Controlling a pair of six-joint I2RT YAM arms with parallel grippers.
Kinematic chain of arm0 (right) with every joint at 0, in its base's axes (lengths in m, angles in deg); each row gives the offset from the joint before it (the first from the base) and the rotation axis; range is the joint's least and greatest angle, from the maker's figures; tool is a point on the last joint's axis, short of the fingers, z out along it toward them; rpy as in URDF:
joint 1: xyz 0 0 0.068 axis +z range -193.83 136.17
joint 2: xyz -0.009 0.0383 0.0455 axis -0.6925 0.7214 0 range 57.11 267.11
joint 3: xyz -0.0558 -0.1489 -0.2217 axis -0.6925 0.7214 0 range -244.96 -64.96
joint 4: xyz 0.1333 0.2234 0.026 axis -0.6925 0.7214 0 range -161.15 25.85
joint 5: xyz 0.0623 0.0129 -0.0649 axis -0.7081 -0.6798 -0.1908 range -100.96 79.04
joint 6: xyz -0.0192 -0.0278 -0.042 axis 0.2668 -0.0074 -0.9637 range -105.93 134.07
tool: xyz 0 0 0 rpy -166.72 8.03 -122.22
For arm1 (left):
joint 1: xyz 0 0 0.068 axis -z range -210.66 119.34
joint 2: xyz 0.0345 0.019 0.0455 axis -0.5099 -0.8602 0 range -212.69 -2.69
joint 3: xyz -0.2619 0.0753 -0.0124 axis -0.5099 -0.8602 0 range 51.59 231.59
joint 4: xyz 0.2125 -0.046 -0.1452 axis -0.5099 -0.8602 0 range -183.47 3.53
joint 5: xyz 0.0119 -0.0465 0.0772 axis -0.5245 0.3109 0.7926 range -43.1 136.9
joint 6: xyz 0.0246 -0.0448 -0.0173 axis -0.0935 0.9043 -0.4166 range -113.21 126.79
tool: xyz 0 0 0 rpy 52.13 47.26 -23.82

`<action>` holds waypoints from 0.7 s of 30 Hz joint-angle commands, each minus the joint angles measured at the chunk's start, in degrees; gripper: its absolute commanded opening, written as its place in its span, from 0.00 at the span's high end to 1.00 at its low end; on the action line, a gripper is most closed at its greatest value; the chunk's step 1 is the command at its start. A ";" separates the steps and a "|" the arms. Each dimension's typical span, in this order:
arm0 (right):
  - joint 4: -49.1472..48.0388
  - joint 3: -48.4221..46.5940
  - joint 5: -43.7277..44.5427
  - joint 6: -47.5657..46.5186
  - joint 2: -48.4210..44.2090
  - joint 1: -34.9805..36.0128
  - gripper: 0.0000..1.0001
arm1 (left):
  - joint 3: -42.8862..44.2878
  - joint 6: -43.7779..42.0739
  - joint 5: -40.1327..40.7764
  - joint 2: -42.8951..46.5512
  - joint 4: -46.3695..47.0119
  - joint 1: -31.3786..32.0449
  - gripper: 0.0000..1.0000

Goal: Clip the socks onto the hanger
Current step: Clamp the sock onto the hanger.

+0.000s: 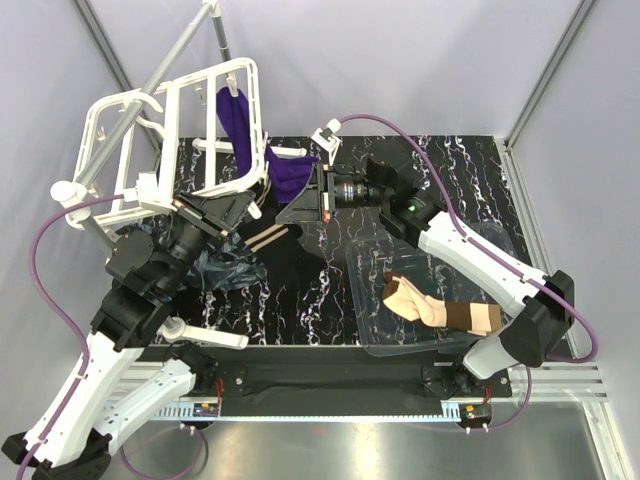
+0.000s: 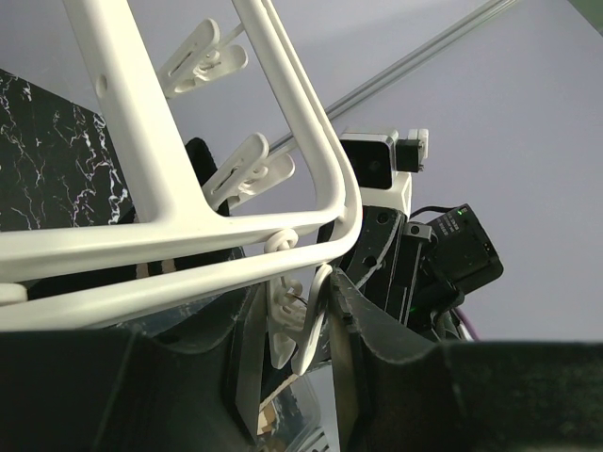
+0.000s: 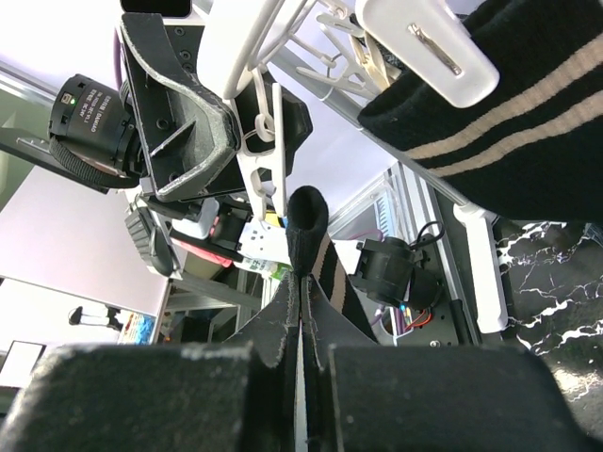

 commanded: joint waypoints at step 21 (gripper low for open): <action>-2.74 -8.09 -1.17 0.45 2.99 1.20 1.00 | 0.36 1.01 -3.11 0.06 3.18 0.11 1.00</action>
